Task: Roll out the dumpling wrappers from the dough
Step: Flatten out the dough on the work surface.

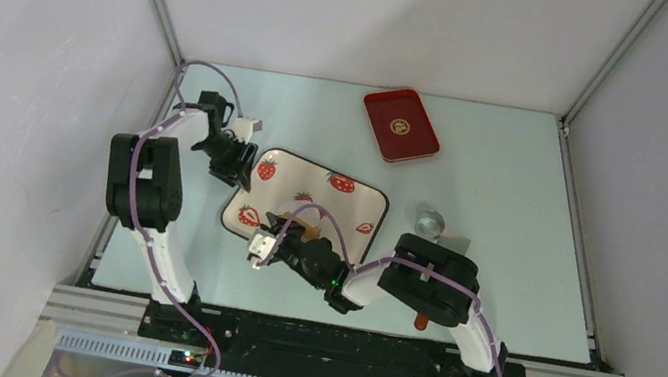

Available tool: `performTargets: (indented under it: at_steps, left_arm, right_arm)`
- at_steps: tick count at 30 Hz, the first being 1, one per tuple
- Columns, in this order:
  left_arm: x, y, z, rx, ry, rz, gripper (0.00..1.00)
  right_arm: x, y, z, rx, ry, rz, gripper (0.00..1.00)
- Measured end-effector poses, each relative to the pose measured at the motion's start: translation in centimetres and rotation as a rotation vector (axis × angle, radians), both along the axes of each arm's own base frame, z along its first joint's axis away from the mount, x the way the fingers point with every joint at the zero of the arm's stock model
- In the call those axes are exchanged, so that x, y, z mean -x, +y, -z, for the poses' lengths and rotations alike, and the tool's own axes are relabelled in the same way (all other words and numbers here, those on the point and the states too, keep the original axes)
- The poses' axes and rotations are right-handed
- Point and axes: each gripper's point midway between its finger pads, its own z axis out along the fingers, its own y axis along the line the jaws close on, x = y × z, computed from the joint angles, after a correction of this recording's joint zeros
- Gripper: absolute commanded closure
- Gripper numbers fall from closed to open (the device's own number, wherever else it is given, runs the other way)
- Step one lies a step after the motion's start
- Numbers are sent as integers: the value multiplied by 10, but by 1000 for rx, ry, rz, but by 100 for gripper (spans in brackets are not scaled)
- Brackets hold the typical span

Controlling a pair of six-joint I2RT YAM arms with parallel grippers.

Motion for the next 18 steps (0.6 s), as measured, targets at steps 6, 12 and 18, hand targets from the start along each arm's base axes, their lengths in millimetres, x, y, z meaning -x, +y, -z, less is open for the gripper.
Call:
performTargets:
  at_steps: [6, 12, 18]
  left_arm:
    - [0, -1, 3, 1, 7, -11, 93]
    - [-4, 1, 6, -16, -2, -16, 100]
    - [-4, 1, 6, -16, -2, -16, 100]
  right_arm:
    - [-9, 1, 7, 10, 7, 13, 100]
    - [-26, 5, 6, 13, 27, 44, 100]
    - [-46, -2, 5, 22, 39, 92, 100]
